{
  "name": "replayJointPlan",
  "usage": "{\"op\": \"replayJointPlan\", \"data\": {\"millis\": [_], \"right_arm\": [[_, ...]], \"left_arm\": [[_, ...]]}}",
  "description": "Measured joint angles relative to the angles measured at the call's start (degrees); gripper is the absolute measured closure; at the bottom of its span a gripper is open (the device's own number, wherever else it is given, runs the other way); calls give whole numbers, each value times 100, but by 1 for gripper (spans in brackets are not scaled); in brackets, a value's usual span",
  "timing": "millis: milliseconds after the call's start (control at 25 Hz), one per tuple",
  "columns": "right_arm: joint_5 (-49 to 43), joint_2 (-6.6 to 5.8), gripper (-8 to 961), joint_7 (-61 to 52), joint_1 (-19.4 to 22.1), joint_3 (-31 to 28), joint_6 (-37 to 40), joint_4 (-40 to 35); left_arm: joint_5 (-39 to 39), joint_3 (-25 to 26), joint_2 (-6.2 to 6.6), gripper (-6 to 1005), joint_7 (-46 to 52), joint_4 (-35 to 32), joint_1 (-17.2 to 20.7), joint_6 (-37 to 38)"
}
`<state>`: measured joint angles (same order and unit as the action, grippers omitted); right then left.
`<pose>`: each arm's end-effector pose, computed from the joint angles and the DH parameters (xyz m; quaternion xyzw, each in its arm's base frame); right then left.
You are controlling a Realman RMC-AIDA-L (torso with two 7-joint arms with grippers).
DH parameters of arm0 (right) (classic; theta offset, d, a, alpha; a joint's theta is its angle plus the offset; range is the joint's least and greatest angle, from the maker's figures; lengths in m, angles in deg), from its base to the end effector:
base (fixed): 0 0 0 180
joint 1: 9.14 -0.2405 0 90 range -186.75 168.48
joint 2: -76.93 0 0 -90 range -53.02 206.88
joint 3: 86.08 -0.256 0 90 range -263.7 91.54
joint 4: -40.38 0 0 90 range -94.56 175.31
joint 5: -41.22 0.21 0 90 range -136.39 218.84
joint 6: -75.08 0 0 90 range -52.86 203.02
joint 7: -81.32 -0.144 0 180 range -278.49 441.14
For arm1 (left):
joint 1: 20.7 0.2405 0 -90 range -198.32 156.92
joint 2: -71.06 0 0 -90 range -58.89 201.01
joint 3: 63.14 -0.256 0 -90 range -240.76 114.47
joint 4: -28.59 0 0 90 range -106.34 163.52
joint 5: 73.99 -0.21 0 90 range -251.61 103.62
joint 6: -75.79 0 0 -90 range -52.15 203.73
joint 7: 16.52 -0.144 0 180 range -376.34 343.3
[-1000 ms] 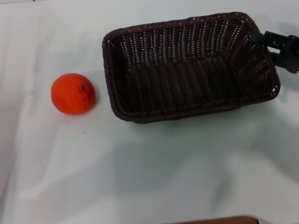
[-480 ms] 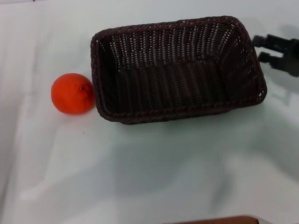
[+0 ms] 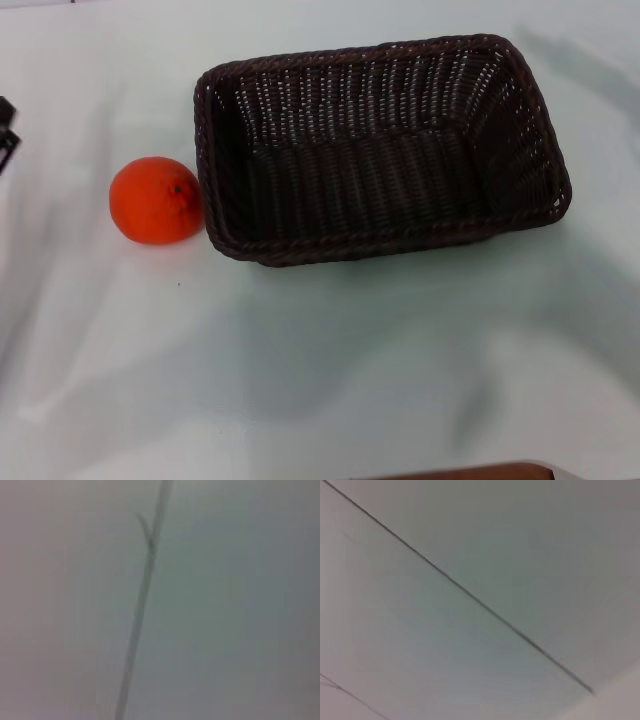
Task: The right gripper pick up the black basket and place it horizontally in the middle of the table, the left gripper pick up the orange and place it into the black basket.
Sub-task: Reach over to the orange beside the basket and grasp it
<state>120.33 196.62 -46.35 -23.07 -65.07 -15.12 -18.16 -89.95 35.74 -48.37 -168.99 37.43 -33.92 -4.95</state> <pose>0.3311 0.2789 0.1374 -0.5456 -0.6602 -0.2668 0.4419 -0.3488 0.2615 0.0012 -0.7031 -0.2469 -0.3853 0.5443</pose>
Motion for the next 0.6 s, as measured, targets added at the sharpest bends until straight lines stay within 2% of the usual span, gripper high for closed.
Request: {"op": "replayJointPlan", "data": {"millis": [120, 240, 280, 360, 480, 600], "right_arm": [[203, -39, 200, 225, -32, -168, 4, 152], [218, -58, 200, 371, -75, -229, 47, 199], [218, -58, 201, 391, -82, -230, 61, 200], [217, -55, 201, 434, -91, -236, 106, 222], [228, -49, 202, 488, -124, -286, 133, 322], [288, -36, 203, 625, -191, -327, 103, 489]], "left_arm": [[-440, -441, 385, 159, 538, 27, -25, 35], [-865, -697, 713, 163, 1201, 115, -33, 39], [-1108, -805, 866, 164, 1541, 145, -46, 48], [-1502, -880, 1022, 167, 1918, 152, -79, 76], [-1965, -890, 1083, 170, 2098, 155, -150, 262], [-2119, -911, 988, 174, 2114, 165, -247, 566]]}}
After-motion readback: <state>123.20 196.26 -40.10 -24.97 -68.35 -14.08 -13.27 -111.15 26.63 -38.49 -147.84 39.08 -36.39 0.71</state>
